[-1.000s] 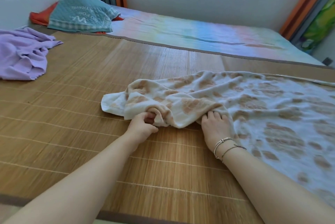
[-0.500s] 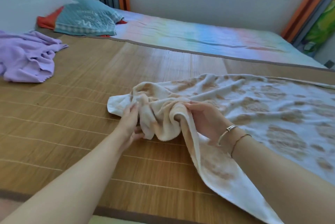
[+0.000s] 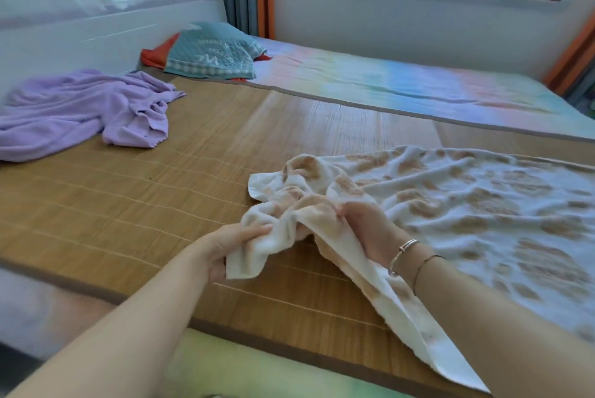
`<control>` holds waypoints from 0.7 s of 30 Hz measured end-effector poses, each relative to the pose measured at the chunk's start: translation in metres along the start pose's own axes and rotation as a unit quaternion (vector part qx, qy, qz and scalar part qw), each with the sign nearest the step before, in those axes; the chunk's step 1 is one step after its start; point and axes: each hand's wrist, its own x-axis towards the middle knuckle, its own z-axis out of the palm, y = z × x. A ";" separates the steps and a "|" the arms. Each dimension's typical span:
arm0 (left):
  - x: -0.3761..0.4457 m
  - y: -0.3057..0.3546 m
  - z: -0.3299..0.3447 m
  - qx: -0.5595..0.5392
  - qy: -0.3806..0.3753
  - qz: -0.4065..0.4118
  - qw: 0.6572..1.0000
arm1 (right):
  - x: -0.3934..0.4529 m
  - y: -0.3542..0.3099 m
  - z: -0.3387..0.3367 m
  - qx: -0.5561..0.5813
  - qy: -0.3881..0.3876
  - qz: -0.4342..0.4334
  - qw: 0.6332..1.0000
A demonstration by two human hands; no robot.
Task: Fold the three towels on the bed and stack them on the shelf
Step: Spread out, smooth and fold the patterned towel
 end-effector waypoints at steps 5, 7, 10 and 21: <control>-0.005 0.009 -0.070 0.072 0.296 0.135 0.943 | 0.017 0.020 0.024 -0.320 0.038 0.004 0.947; -0.002 0.005 -0.099 0.166 0.384 0.152 0.895 | 0.021 0.028 0.035 -0.393 0.035 -0.028 0.919; 0.002 -0.014 -0.123 0.256 0.396 0.120 0.874 | 0.026 0.042 0.041 -0.462 0.068 -0.079 0.881; 0.001 -0.061 -0.133 0.397 0.444 0.086 0.799 | 0.026 0.080 0.051 -0.742 -0.009 -0.037 0.670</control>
